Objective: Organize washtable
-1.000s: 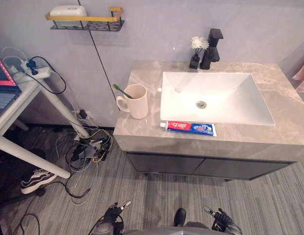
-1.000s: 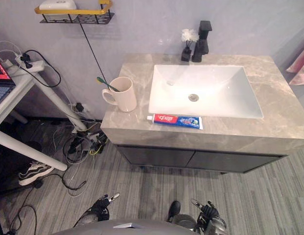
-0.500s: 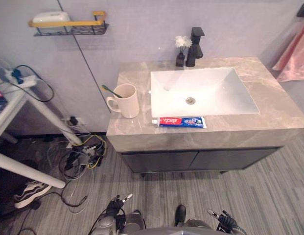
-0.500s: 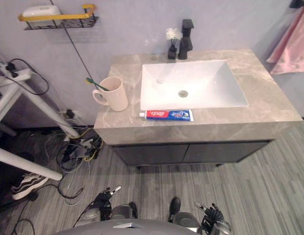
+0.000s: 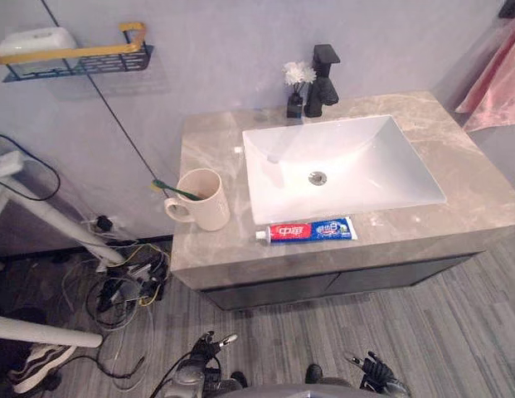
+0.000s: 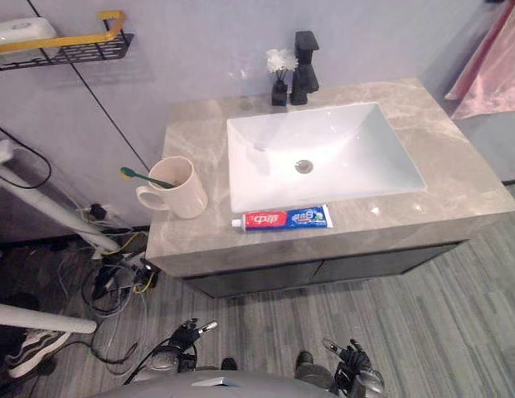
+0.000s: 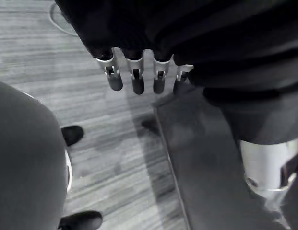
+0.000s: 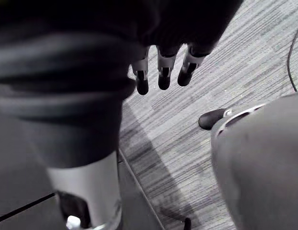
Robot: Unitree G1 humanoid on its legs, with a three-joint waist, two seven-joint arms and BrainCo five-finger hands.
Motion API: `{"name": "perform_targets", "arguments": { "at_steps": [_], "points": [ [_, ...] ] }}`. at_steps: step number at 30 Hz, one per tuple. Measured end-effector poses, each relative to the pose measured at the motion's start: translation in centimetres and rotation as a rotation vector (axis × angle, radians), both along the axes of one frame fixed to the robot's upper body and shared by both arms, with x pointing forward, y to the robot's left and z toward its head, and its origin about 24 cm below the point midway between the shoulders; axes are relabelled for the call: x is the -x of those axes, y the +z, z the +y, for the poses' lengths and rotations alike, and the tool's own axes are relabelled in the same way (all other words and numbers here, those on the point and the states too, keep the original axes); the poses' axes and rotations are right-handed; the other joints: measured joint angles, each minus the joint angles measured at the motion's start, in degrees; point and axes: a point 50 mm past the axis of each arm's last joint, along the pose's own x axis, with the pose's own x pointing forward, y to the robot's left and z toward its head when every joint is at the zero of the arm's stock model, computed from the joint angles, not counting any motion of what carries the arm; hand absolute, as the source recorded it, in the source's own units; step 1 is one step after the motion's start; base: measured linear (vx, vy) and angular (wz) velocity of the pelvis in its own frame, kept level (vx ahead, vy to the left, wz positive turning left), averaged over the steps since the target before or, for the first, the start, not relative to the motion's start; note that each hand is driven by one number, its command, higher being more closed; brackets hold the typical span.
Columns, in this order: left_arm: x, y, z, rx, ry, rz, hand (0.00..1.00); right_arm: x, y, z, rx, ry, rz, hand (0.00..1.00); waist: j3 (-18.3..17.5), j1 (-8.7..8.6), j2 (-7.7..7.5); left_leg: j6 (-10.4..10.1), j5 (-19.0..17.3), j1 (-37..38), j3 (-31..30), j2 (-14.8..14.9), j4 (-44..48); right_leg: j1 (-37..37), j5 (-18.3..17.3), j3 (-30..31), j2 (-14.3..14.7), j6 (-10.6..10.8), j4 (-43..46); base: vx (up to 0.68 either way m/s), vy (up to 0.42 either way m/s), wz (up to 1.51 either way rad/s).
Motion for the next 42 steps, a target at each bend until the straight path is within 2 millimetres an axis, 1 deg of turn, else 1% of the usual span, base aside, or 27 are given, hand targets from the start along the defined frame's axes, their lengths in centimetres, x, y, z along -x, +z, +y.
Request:
{"name": "perform_targets", "arguments": {
  "at_steps": [1,2,3,4,5,7,8,9,10,11,12,13,14,15,17,20,22,25,29,33,35,37,38,39,40,41,42],
  "points": [
    [0.0,0.0,0.1,-0.008,-0.014,0.001,0.0,0.1,0.0,0.1,-0.006,-0.006,0.0,0.0,0.28,-0.01,-0.33,0.03,-0.02,0.83,0.01,-0.19,0.01,-1.28,-1.03,0.11,-0.59,0.08,4.21,0.05,0.027,-0.02],
    [0.0,0.0,0.4,-0.018,-0.025,0.004,0.0,0.0,0.0,-0.1,-0.005,-0.032,-0.01,0.0,1.44,-0.35,-0.74,0.52,-0.36,3.1,-0.14,-0.61,0.12,-4.69,-1.76,0.63,-1.78,-0.11,15.41,0.02,0.03,0.04],
    [0.0,0.0,0.4,-0.019,-0.026,0.002,0.0,0.0,0.0,-0.1,-0.005,-0.035,-0.01,0.0,1.64,-0.4,-0.79,0.62,-0.45,3.35,-0.23,-0.71,0.12,-5.13,-1.75,0.9,-1.97,-0.12,16.73,0.01,0.061,0.21],
    [0.0,0.0,0.5,-0.021,-0.026,0.002,0.0,0.1,0.0,-0.2,-0.005,-0.04,-0.007,0.0,1.99,-0.95,-1.03,1.0,-1.15,3.92,-0.57,-1.13,0.09,-6.19,-1.76,1.58,-2.77,-0.1,19.59,-0.02,0.057,0.22],
    [0.0,0.1,0.5,-0.02,-0.024,0.002,0.0,0.0,0.1,-0.3,-0.003,-0.042,-0.01,0.0,2.15,-1.1,-0.81,0.93,-1.58,3.86,-0.86,-1.01,-0.06,-6.25,-1.79,1.47,-2.91,-0.05,19.62,-0.04,0.051,0.17],
    [-0.3,0.1,0.5,-0.02,-0.024,-0.003,0.0,-0.5,0.2,-0.4,-0.002,-0.053,-0.027,0.0,2.96,-1.04,-0.25,1.16,-1.71,2.88,-1.45,-0.64,-0.66,-6.52,-2.48,1.62,-3.28,0.23,17.88,-0.07,0.025,0.04],
    [-0.3,0.1,0.3,-0.015,-0.022,-0.004,0.0,-0.4,0.2,-0.4,-0.004,-0.058,-0.027,0.0,3.25,-1.17,-0.55,1.12,-1.66,2.59,-1.6,-1.0,-0.67,-6.51,-3.63,1.59,-3.78,-0.71,17.79,-0.07,0.044,0.14],
    [-0.4,0.2,0.7,-0.024,-0.02,-0.003,0.0,0.3,0.0,-0.4,-0.01,-0.076,-0.007,0.0,3.03,-0.93,-0.99,1.06,-1.72,1.62,-2.0,-1.41,-0.05,-6.33,-3.44,3.32,-4.74,-0.4,16.0,-0.05,0.004,0.21],
    [-0.2,0.2,1.2,-0.036,-0.016,0.0,0.0,0.7,-0.2,-0.1,-0.02,-0.084,0.007,0.0,2.56,-0.95,-1.77,0.67,-1.63,1.2,-2.7,-1.38,0.21,-4.67,-3.99,4.92,-4.5,1.54,12.43,-0.04,-0.048,0.22],
    [-0.1,0.2,1.5,-0.042,-0.012,0.003,0.0,1.0,-0.3,0.1,-0.026,-0.088,0.016,0.0,2.28,-1.03,-2.21,0.28,-1.43,1.02,-3.21,-1.36,0.13,-3.52,-4.61,4.29,-4.47,2.45,10.12,-0.04,-0.178,0.11],
    [-0.1,0.2,1.9,-0.05,-0.008,0.003,0.0,1.6,-0.4,0.2,-0.036,-0.101,0.033,0.0,1.98,-0.86,-2.69,-0.41,-1.01,0.9,-3.27,-1.21,-0.3,-1.35,-5.91,3.13,-4.07,2.77,5.06,-0.05,-0.225,0.07],
    [0.0,0.1,1.6,-0.041,-0.003,0.009,0.0,1.5,-0.3,-0.1,-0.029,-0.107,0.03,0.0,2.06,-1.14,-1.55,-1.08,-0.54,0.87,-3.73,0.04,-0.55,0.07,-4.84,1.77,-2.85,2.54,2.61,-0.05,-0.221,0.06],
    [0.1,0.0,1.2,-0.029,-0.003,0.012,0.0,1.6,-0.3,-0.3,-0.024,-0.108,0.032,0.0,2.06,-1.16,-1.4,-1.1,-0.56,0.85,-4.13,0.63,-0.71,0.84,-4.41,1.22,-2.11,2.29,1.53,-0.03,-0.181,0.22],
    [0.4,-0.1,0.7,-0.013,0.001,0.016,0.0,2.3,-0.4,-0.5,-0.021,-0.118,0.048,0.0,1.32,-0.98,-0.59,-1.46,-0.36,0.94,-4.92,1.57,-0.87,2.25,-3.5,0.35,-0.97,2.05,-0.8,0.01,-0.142,0.26],
    [0.8,-0.2,0.6,-0.001,0.021,0.023,0.0,2.9,-0.5,-0.6,-0.019,-0.122,0.063,0.0,0.06,-0.94,-0.29,-1.99,-0.14,0.95,-5.53,2.74,-1.38,3.87,-2.27,-0.54,0.48,1.56,-3.87,0.02,-0.132,0.19],
    [1.0,-0.3,0.9,0.007,0.061,0.027,0.0,2.3,-0.4,-0.4,-0.025,-0.109,0.046,0.0,-0.53,-0.81,-0.14,-2.46,0.17,1.03,-6.1,3.44,-2.02,5.96,-0.35,-1.66,1.7,1.24,-7.62,0.01,-0.071,0.09],
    [1.1,-0.3,1.2,0.009,0.083,0.026,0.0,2.3,-0.5,-0.1,-0.031,-0.094,0.048,0.0,-0.68,-0.73,-0.71,-2.51,0.21,1.13,-6.21,3.46,-2.2,7.0,0.42,-1.74,1.92,1.36,-9.22,0.04,-0.014,0.07],
    [1.3,-0.3,1.4,0.003,0.086,0.033,0.0,2.2,-0.6,0.4,-0.047,-0.078,0.047,0.0,-1.22,-0.56,-1.47,-2.5,0.21,1.3,-5.96,3.17,-2.24,8.27,1.55,-1.77,1.81,1.57,-11.43,0.02,0.009,0.0],
    [1.6,-0.4,1.5,0.02,0.128,0.045,0.0,2.3,-0.6,0.4,-0.049,-0.077,0.047,0.0,-1.25,-0.79,-1.49,-2.49,0.21,1.8,-5.96,2.61,-2.25,9.52,2.42,-1.85,1.26,1.9,-12.88,0.0,0.0,0.0],
    [2.4,-0.6,2.1,0.058,0.267,0.055,0.0,2.5,-0.6,0.5,-0.051,-0.086,0.05,0.0,-1.24,-0.87,-1.44,-2.34,0.33,1.81,-6.56,2.53,-2.26,10.02,3.06,-2.79,1.21,1.76,-13.96,-0.04,0.015,0.07],
    [3.0,-0.7,2.4,0.089,0.367,0.056,0.0,2.6,-0.6,0.4,-0.05,-0.092,0.052,0.0,-1.34,-1.02,-1.23,-2.3,0.56,1.82,-6.72,2.53,-2.45,10.38,3.29,-3.22,1.26,1.7,-14.44,-0.04,0.004,0.1],
    [3.7,-0.8,2.8,0.143,0.545,0.046,0.0,3.1,-0.7,0.2,-0.047,-0.114,0.06,0.0,-1.68,-1.05,-0.81,-2.37,1.12,1.96,-7.25,2.51,-3.32,10.63,3.35,-3.81,1.35,1.69,-14.81,-0.02,-0.006,0.13],
    [3.9,-0.9,3.0,0.156,0.605,0.041,0.0,3.2,-0.7,0.2,-0.045,-0.121,0.061,0.0,-1.74,-1.05,-0.7,-2.36,1.27,1.93,-7.45,2.5,-3.53,10.64,3.35,-4.04,1.36,1.68,-14.84,-0.02,-0.009,0.18],
    [4.1,-0.7,3.5,0.19,0.763,0.002,0.0,3.5,-0.7,0.0,-0.037,-0.143,0.065,0.0,-1.86,-1.03,-0.52,-2.32,1.65,1.82,-7.9,2.5,-4.05,10.65,3.35,-4.6,1.39,1.68,-14.97,-0.01,-0.008,0.19],
    [3.9,-0.4,3.9,0.209,0.845,-0.043,0.0,3.7,-0.7,0.0,-0.035,-0.149,0.067,0.0,-1.89,-1.07,-0.48,-2.28,1.76,1.66,-8.14,2.51,-4.25,10.64,3.34,-4.96,1.41,1.68,-15.08,-0.01,-0.011,0.26],
    [3.0,0.7,5.0,0.235,0.985,-0.174,0.0,4.0,-0.7,-0.1,-0.027,-0.16,0.071,0.0,-1.95,-0.72,-0.54,-2.33,2.03,1.12,-8.67,2.51,-4.43,10.51,3.41,-5.55,1.47,1.58,-15.41,0.0,-0.014,0.27],
    [1.8,2.4,6.6,0.234,1.109,-0.342,0.0,4.2,-0.7,0.0,-0.031,-0.19,0.068,0.0,-1.97,-0.26,-0.54,-2.43,2.24,0.78,-9.16,2.51,-4.6,10.69,3.52,-6.05,1.56,1.45,-15.84,0.01,-0.018,0.22]
  ]
}}
